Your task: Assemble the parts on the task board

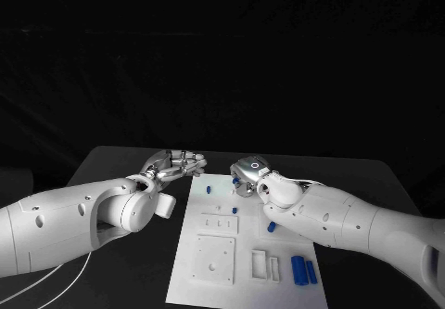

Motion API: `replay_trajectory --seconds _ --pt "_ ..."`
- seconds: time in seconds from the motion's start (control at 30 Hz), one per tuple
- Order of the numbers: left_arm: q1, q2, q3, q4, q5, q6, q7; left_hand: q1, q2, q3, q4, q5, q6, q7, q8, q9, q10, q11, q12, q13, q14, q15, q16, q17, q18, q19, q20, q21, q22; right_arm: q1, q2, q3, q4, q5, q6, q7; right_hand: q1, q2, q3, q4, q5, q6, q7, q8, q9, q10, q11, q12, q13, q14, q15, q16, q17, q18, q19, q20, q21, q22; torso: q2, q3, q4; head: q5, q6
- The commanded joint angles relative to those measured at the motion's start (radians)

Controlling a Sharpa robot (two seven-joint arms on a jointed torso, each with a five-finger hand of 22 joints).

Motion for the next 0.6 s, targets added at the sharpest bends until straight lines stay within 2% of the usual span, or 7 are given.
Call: replay_trajectory --seconds 0.03,0.4,0.47,0.6 --pt "0.004 0.002 0.001 0.002 -0.005 -0.001 0.012 0.01 0.001 -0.005 0.002 -0.003 0.009 -0.001 -0.006 -0.001 0.005 0.0 -0.007 -0.001 -0.001 0.007 -0.007 -0.001 0.011 0.002 0.008 -0.005 0.001 0.0 0.0 0.0 -0.002 -0.01 0.036 0.003 0.009 -0.003 0.005 0.004 0.003 0.003 0.003 0.003 0.0 0.006 0.002 -0.003 0.0 -0.018 -0.013 0.004 -0.002 0.052 0.006 -0.009 0.007 0.021 0.0 0.0001 -0.0004 0.0 0.001" --pt "0.004 0.0 0.001 0.003 -0.005 -0.002 0.012 0.012 0.001 -0.007 0.004 -0.003 0.009 0.0 -0.007 -0.002 0.005 0.0 -0.007 -0.001 -0.001 0.007 -0.007 -0.001 0.011 0.002 0.008 -0.005 0.002 0.0 0.005 0.0 -0.013 0.022 0.014 0.01 0.007 -0.016 0.002 0.006 0.003 -0.005 0.006 -0.003 -0.002 -0.001 0.006 -0.01 0.0 -0.021 -0.01 0.003 -0.006 0.052 0.001 -0.006 0.007 0.02 0.0 0.0001 -0.0012 0.003 -0.001" --pt "0.004 0.0 0.001 0.003 -0.005 -0.002 0.011 0.013 0.001 -0.007 0.004 -0.003 0.008 0.0 -0.007 -0.002 0.005 0.0 -0.007 -0.001 -0.001 0.007 -0.008 -0.001 0.011 0.002 0.008 -0.005 0.002 0.0 0.005 0.0 -0.014 0.029 0.008 0.01 -0.014 -0.052 -0.023 0.006 0.003 -0.036 0.019 -0.02 -0.009 -0.035 0.017 -0.028 -0.008 -0.02 0.001 0.004 -0.007 0.05 0.001 -0.004 0.009 0.021 0.0 -0.0001 -0.0008 0.003 -0.001" --pt "0.004 -0.001 0.001 0.003 -0.005 -0.004 0.011 0.014 0.0 -0.009 0.007 -0.003 0.008 0.001 -0.008 -0.002 0.004 0.002 -0.008 -0.002 -0.001 0.008 -0.008 -0.001 0.012 0.002 0.008 -0.006 0.002 0.0 0.005 0.0 -0.017 0.052 -0.021 0.015 -0.012 -0.086 -0.052 0.005 0.004 -0.092 0.042 -0.05 -0.021 -0.109 0.04 -0.034 -0.027 -0.02 0.026 0.005 -0.01 0.052 -0.001 -0.004 0.007 0.017 0.0 0.0 -0.0004 0.003 -0.001"
